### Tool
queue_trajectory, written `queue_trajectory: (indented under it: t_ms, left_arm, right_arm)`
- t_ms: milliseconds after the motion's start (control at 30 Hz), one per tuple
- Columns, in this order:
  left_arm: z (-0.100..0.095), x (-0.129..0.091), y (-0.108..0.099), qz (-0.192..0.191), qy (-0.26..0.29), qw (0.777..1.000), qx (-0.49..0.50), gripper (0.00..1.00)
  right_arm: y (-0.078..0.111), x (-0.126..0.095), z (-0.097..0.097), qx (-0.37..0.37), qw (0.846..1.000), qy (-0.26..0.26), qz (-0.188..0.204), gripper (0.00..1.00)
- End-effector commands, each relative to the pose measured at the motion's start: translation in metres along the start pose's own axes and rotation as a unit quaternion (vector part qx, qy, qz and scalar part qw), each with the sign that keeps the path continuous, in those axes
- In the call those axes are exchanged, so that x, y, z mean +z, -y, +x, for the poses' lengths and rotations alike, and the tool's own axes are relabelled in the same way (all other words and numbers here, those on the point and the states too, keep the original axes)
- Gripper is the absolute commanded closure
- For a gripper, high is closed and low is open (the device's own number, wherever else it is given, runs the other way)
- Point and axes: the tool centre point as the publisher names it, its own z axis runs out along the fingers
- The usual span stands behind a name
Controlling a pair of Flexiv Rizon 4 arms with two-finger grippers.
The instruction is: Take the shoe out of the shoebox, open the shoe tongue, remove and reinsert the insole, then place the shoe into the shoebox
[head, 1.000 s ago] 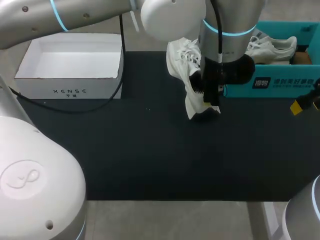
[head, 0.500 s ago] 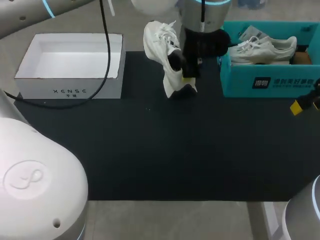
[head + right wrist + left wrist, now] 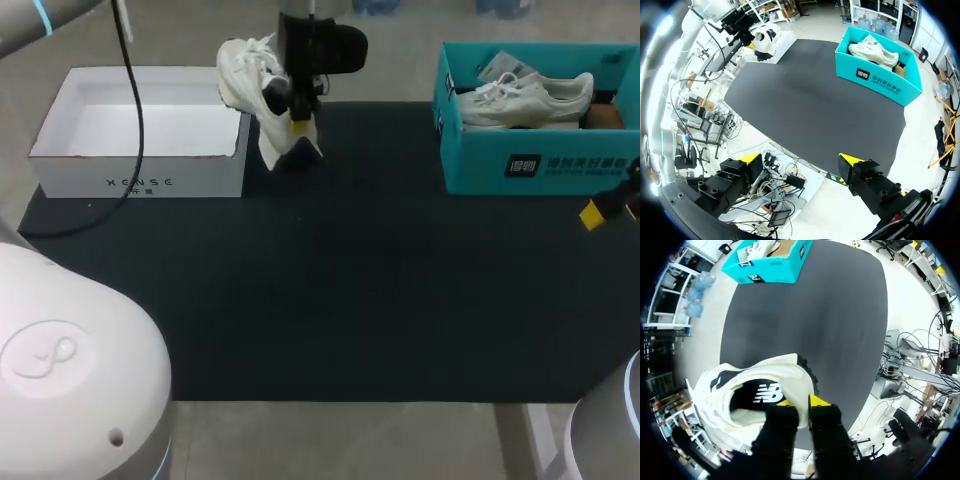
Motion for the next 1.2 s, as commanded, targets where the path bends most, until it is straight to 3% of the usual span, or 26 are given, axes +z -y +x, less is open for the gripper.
queue_trajectory:
  t_ms: [33,167,333,633,833,1200]
  left_arm:
    - [-0.012,0.003,-0.040,0.031,-0.009,0.999,-0.017,1.00]
    - [-0.026,0.011,-0.069,0.012,-0.012,0.999,-0.039,1.00]
    - [-0.042,0.021,-0.104,0.021,-0.011,0.999,-0.023,1.00]
    - [-0.053,0.029,-0.139,0.049,-0.018,0.999,0.011,1.00]
    - [-0.067,0.041,-0.169,0.028,-0.024,0.999,0.012,1.00]
    - [-0.069,0.043,-0.173,0.020,-0.021,1.000,0.007,1.00]
  right_arm:
    - [-0.003,0.001,-0.001,0.001,1.000,-0.001,0.003,0.00]
    - [-0.003,0.001,-0.001,0.001,1.000,-0.001,0.003,0.00]
    - [-0.003,0.001,-0.001,0.001,1.000,-0.001,0.003,0.00]
    - [-0.003,0.001,-0.001,0.001,1.000,-0.001,0.003,0.00]
    - [-0.003,0.001,-0.001,0.001,1.000,-0.001,0.003,0.00]
    - [-0.003,0.001,-0.001,0.001,1.000,-0.001,0.003,0.00]
